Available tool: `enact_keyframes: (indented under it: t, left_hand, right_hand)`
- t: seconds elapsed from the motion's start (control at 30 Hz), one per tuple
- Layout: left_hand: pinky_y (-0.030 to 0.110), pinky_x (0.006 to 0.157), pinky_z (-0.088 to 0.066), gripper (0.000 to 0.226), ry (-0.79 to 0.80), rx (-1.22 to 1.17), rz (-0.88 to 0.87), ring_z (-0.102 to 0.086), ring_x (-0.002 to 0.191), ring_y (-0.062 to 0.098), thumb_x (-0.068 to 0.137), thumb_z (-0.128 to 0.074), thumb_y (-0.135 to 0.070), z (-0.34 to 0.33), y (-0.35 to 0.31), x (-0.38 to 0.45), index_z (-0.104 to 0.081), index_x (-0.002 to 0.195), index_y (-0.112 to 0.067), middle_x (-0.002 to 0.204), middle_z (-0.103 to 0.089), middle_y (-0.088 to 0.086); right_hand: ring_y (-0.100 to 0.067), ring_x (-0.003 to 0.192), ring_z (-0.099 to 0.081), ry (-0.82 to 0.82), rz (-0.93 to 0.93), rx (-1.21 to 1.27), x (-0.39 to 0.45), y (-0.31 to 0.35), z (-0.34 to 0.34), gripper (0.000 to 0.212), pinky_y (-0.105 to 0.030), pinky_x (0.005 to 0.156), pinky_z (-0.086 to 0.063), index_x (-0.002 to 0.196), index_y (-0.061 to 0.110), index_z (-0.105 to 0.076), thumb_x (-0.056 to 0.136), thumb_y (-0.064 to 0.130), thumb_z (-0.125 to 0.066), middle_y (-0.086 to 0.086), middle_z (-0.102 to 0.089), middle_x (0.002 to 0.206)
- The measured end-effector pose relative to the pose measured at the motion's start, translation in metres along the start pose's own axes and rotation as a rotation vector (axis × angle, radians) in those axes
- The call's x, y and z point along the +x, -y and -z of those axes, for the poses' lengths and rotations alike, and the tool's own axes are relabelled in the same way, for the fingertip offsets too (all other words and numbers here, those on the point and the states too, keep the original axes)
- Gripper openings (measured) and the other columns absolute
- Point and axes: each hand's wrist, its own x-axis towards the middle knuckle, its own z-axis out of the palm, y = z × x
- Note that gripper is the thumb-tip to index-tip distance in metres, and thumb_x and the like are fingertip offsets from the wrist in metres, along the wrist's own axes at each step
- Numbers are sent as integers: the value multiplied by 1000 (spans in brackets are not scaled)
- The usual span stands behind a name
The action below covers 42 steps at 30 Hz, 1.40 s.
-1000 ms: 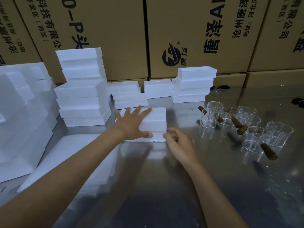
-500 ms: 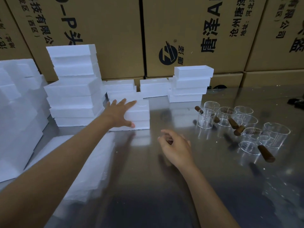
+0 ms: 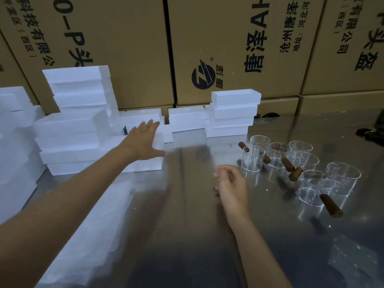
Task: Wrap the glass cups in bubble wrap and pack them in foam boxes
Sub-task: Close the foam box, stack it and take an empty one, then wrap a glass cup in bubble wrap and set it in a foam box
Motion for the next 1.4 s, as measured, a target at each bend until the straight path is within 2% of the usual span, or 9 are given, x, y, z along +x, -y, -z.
enact_keyframes:
  t: [0.13, 0.33, 0.53, 0.67, 0.77, 0.9, 1.2, 1.27, 1.4]
  left_hand:
    - [44, 118, -25, 85, -85, -175, -109, -19, 150, 27, 92, -63, -43, 14, -55, 33, -16, 157, -17, 165, -16, 7]
    - [48, 114, -35, 74, -24, -314, -67, -30, 145, 32, 97, -55, -30, 16, -132, 105, -13, 158, -20, 163, -22, 10]
    - [44, 105, -45, 73, -25, -327, -35, -46, 130, 35, 101, -47, -27, 17, -180, 171, -2, 159, -29, 161, -24, 15]
    - [46, 113, -35, 67, -7, -326, 74, -26, 145, 39, 104, -38, -29, 12, -193, 201, 1, 159, -31, 164, -14, 17]
    - [45, 103, -44, 59, -64, -344, 125, -39, 135, 40, 103, -38, -23, 1, -194, 208, -15, 157, -24, 150, -38, 21]
    - [42, 83, -50, 43, -195, -403, 113, -56, 109, 37, 103, -40, -19, -1, -190, 200, -32, 145, -16, 121, -56, 20]
    - [29, 54, -34, 35, -251, -611, 73, -52, 79, 24, 103, -40, -27, 25, -151, 112, -37, 134, -13, 100, -56, 7]
    - [29, 53, -34, 31, -219, -641, 78, -52, 70, 19, 102, -39, -30, 20, -140, 72, -38, 130, -17, 85, -57, 4]
    - [30, 56, -37, 20, -103, -612, 67, -54, 69, 20, 100, -41, -33, 2, -116, -10, -40, 117, -22, 79, -58, 5]
  right_hand:
    - [-24, 80, -68, 165, 50, -198, 7, -9, -3, 18, -49, 83, -56, 72, 25, -65, 88, 20, -57, 0, -70, 74]
    - [-16, 72, -68, 327, 45, -194, 21, -4, 8, 20, -50, 79, -58, 76, 42, -66, 75, 35, -47, 1, -72, 71]
    - [-14, 70, -67, 237, 140, -297, 19, -8, 6, 23, -37, 69, -56, 82, 20, -66, 80, 32, -47, 3, -71, 73]
    - [-21, 72, -66, 237, 119, -301, 20, -7, 5, 23, -38, 68, -56, 82, 17, -63, 83, 29, -44, -3, -70, 73]
    - [-21, 74, -65, 220, 119, -328, 19, -6, 6, 20, -35, 69, -56, 85, 20, -62, 84, 29, -44, -3, -70, 77]
    - [-20, 73, -66, 238, 101, -297, 20, -5, 6, 21, -36, 71, -56, 83, 20, -62, 85, 30, -44, -2, -69, 75]
    - [-25, 71, -67, 232, 92, -227, 24, -10, 8, 19, -49, 70, -57, 80, 17, -66, 85, 21, -48, -3, -70, 70]
    - [-24, 72, -66, 149, 127, -247, 18, -6, 8, 21, -46, 68, -57, 80, 17, -65, 85, 25, -47, -2, -69, 70]
    - [-27, 88, -56, -209, 487, -532, 14, 6, 18, 23, -39, 75, -47, 80, 13, -66, 85, 23, -46, -3, -64, 84]
